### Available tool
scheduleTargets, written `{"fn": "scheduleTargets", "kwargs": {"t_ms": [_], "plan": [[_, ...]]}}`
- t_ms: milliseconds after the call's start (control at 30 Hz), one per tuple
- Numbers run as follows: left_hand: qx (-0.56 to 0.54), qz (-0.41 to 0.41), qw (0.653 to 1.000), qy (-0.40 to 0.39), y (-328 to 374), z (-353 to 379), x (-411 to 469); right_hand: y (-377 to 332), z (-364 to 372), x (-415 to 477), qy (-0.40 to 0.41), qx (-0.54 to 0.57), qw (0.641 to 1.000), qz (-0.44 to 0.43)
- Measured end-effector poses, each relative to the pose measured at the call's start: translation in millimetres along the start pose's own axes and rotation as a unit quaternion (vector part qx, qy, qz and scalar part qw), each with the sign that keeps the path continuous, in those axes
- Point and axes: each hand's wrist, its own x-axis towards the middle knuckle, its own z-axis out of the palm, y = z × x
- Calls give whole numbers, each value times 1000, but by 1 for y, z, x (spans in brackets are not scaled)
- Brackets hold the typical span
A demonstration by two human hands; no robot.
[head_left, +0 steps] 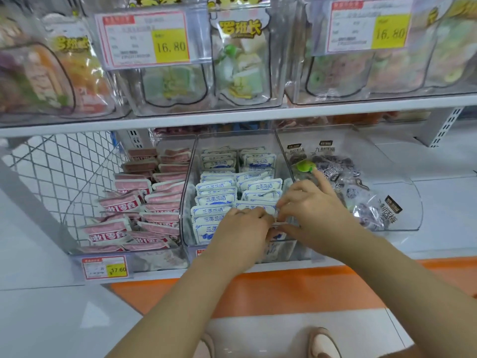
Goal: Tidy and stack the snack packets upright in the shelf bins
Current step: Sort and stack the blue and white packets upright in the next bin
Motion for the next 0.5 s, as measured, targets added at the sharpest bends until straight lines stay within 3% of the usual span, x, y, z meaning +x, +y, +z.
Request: {"fn": "scheduleTargets", "kwargs": {"t_ms": [167, 300, 400, 500], "plan": [[-3, -15, 999, 43, 1, 7, 1, -1, -12, 3, -44, -19, 999, 24], [-42, -40, 990, 128, 3, 14, -1, 1, -17, 3, 22, -16, 1000, 6], [-28, -4, 997, 72, 6, 12, -2, 2, -18, -1, -61, -54, 996, 31], [-33, 10, 999, -14, 2, 5, -1, 0, -16, -3, -77, -66, 995, 18]]}}
